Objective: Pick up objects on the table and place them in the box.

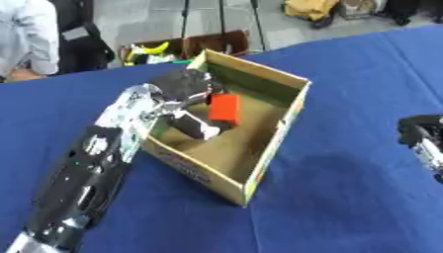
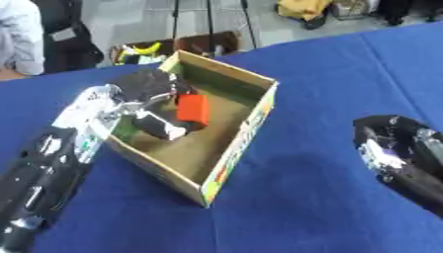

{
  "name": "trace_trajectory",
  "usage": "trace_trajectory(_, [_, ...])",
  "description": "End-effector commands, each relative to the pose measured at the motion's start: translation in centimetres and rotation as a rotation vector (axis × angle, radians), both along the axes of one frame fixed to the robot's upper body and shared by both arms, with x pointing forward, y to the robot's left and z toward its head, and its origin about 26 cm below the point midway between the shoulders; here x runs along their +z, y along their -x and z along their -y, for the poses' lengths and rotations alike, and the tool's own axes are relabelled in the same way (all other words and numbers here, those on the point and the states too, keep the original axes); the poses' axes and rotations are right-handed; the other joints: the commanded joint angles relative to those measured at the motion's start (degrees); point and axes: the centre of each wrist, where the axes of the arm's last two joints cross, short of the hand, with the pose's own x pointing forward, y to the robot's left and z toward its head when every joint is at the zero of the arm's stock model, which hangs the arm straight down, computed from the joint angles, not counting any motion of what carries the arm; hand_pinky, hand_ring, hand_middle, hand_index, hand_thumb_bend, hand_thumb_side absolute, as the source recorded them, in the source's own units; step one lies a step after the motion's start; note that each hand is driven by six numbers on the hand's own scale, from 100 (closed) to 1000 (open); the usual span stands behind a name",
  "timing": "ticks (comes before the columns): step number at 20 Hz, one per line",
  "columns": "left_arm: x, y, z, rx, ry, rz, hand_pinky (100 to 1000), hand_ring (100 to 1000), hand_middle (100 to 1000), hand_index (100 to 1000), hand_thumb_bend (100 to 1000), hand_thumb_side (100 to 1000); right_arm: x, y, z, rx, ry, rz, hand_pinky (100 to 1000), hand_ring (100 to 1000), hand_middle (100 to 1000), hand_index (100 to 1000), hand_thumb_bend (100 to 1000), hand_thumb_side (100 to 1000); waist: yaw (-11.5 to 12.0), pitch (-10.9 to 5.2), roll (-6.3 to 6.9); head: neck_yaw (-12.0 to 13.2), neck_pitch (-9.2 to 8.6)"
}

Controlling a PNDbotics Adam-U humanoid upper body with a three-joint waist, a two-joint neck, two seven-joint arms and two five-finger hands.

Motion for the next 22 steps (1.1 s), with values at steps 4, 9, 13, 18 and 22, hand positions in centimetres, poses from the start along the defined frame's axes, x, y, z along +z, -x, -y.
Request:
trace_trajectory(4, [-0.1, -0.2, -0.3, -0.010, -0.027, -0.021, 462, 631, 741, 881, 100, 678, 1.0, 0.3, -0.1, 0.008, 0.003, 0.039, 841, 832, 550, 744, 107, 505, -0.1, -1.10, -0.41, -0.3, -0.59])
trace_trajectory(9, [-0.1, -0.2, -0.7, 0.019, -0.067, -0.030, 664, 833, 924, 1000, 468, 688, 0.9, 0.3, -0.1, 0.008, 0.003, 0.037, 841, 833, 550, 744, 107, 505, 0.0, -1.19, -0.50, -0.3, -0.59])
trace_trajectory(13, [1.0, 0.2, -1.0, 0.060, -0.026, 0.064, 692, 853, 937, 1000, 590, 753, 0.8, 0.3, -0.1, 0.008, 0.004, 0.033, 842, 833, 550, 744, 107, 504, 0.1, -1.27, -0.58, -0.4, -0.64])
trace_trajectory(18, [1.3, 0.4, -1.3, 0.079, 0.009, 0.144, 677, 843, 924, 1000, 765, 794, 0.8, 0.3, -0.1, 0.008, 0.002, 0.031, 842, 833, 550, 744, 108, 503, 0.2, -1.35, -0.71, -0.4, -0.52])
trace_trajectory(22, [1.7, 0.8, -1.4, 0.073, 0.030, 0.171, 670, 836, 922, 1000, 1000, 951, 0.7, 0.3, -0.1, 0.007, 0.000, 0.029, 842, 833, 549, 743, 108, 503, 0.6, -1.47, -0.88, -0.6, -0.65])
